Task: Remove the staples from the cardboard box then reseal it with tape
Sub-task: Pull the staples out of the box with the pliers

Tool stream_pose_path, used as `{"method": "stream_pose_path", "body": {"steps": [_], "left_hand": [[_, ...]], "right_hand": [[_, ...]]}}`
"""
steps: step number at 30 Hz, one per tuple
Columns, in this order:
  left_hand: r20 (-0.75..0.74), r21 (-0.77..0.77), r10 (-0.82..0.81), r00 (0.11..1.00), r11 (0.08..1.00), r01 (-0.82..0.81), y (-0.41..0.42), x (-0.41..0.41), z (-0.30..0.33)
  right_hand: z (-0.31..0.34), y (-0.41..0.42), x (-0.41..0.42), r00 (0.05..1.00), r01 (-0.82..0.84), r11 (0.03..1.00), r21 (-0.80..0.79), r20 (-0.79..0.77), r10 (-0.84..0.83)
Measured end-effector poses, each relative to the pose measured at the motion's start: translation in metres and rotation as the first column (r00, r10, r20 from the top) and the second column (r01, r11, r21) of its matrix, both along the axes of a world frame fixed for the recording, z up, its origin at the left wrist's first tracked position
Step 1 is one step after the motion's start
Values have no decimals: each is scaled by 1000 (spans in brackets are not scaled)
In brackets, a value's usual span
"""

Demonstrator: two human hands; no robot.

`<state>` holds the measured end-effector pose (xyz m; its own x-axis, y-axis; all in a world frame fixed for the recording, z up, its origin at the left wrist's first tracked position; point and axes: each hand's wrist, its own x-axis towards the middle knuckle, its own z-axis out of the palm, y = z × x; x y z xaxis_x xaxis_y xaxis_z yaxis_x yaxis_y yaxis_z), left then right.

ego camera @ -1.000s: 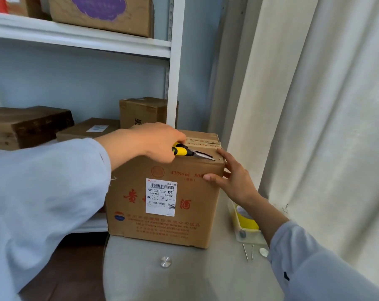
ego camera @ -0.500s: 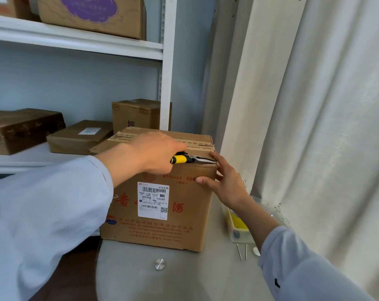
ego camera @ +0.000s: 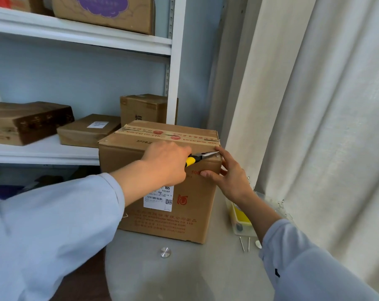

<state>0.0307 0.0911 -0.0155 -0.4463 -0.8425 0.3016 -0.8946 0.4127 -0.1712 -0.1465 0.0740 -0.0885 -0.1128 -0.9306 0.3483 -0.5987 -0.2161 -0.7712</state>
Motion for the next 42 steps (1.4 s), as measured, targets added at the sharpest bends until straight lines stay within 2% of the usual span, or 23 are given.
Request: {"method": "stream_pose_path", "body": {"steps": [7,16,23,30,37,42], "left_hand": [[166,-87,-7,986,996,22,-12,13,26],[270,146,-206,940,974,172,-43,21,45],[316,160,-244,917,966,202,-50,17,51],[224,156,-175,959,977,142,-36,16,33],[206,93,-54,977,995,35,-5,1,32],[64,87,67,996,994,-72,11,-6,7]], "right_hand": [[0,0,-1,999,17,1000,-2,-37,-17],[-2,-3,-2,996,40,999,-1,-83,-40],[-3,-4,-4,996,39,999,2,-82,-39],[-3,-3,-3,996,42,999,9,-79,-42],[-3,-3,-2,994,66,998,13,-89,-65],[-3,-2,-1,993,74,997,1,-96,-74]]}}
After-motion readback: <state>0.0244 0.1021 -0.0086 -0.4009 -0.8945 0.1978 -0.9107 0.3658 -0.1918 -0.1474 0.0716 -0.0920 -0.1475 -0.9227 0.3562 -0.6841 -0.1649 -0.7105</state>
